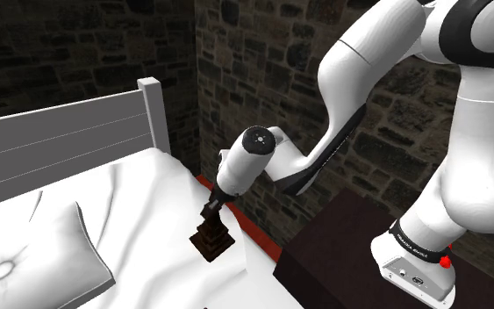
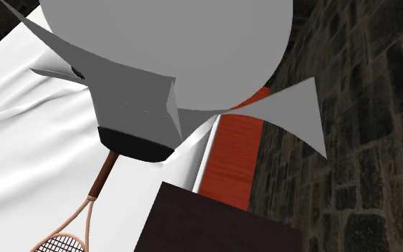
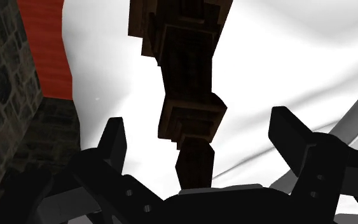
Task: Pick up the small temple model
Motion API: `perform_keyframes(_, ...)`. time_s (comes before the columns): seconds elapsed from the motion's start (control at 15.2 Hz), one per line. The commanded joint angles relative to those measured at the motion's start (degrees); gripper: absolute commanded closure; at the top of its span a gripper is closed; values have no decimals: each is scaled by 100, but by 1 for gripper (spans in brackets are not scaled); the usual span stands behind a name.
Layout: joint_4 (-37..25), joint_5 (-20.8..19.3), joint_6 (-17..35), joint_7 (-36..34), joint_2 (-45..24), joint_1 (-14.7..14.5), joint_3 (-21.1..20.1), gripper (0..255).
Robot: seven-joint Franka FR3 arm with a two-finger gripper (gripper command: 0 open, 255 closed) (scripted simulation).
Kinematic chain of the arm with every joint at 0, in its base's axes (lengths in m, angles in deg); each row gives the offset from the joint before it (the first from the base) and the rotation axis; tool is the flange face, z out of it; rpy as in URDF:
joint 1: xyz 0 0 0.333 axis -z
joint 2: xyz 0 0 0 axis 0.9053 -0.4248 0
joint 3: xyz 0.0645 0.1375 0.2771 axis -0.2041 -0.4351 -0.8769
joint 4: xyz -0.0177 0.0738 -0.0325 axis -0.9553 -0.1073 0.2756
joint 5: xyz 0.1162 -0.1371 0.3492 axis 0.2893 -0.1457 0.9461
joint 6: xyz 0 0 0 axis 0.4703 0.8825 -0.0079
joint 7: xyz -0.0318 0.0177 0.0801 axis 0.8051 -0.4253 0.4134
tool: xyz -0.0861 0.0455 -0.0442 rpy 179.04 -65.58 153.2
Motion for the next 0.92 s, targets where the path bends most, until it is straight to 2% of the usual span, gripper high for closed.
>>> perform_keyframes(0.0, -80, -277, 52, -238, -170, -110, 141, 0)
perform_keyframes(0.13, -175, -582, 110, -511, -366, -235, 298, 0)
perform_keyframes(0.26, -175, -581, 110, -511, -365, -236, 298, 0)
perform_keyframes(0.33, -173, -579, 111, -508, -362, -233, 298, 255)
perform_keyframes(0.86, -181, -575, 109, -501, -369, -232, 298, 255)
